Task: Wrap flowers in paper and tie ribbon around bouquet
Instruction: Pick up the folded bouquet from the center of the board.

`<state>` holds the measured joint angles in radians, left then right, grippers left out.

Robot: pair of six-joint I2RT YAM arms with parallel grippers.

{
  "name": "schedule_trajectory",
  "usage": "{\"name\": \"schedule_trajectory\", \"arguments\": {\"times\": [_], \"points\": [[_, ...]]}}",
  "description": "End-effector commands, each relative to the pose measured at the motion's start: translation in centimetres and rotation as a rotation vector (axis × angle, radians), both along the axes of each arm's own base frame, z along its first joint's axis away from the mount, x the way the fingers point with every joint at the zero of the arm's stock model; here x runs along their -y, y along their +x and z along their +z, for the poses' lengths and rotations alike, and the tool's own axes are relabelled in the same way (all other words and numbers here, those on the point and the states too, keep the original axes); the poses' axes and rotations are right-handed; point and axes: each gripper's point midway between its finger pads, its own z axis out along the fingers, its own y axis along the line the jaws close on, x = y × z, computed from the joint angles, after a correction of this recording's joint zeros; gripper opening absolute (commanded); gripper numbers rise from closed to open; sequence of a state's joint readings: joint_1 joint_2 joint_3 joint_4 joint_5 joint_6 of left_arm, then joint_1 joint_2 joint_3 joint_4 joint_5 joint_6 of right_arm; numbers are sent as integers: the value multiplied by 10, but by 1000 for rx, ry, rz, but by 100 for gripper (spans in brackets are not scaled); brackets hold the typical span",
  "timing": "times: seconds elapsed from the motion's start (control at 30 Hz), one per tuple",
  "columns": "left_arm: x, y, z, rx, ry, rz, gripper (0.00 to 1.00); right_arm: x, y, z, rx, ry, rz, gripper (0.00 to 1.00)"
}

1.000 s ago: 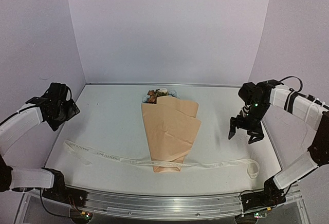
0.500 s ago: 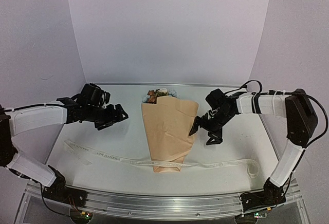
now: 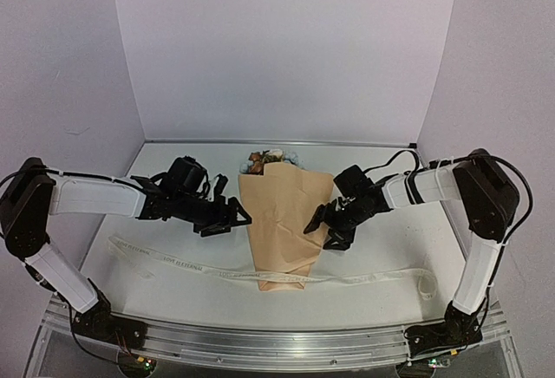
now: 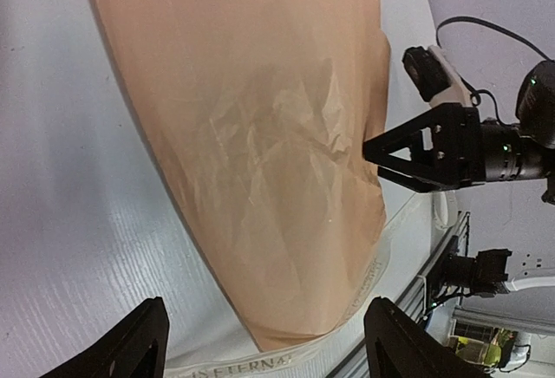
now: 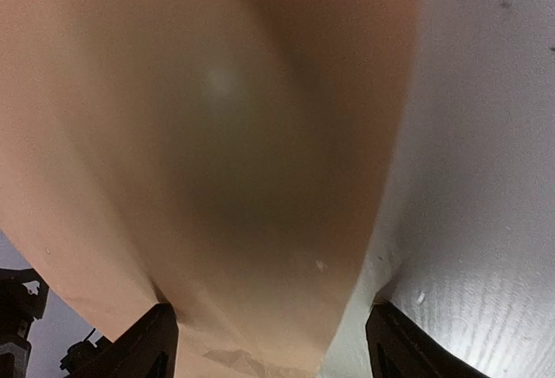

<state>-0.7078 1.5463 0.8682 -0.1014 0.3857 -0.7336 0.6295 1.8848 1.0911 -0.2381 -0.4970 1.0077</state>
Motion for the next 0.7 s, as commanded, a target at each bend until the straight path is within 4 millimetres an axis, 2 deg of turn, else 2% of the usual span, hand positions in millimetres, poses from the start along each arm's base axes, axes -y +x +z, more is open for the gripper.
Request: {"name": "schedule_trajectory", "arguments": {"times": [0.0,0.17,0.4,0.57,0.67], "points": [[16,-2,9,16,-76,-46,78,-16,7,-10,24,58,-52,69],[27,-12,0,-8,-61,-83,71,-16,12,-10,48,61,-77,55],[33,-38,2,-14,-30,-143,53,-24,29,-7,65,74,-124,12],[26,-60,0,-30,-16,-184,45,-27,45,-2,80,73,-186,4],[24,-80,-3,-40,16,-232,43,-26,52,5,81,66,-235,1]]}}
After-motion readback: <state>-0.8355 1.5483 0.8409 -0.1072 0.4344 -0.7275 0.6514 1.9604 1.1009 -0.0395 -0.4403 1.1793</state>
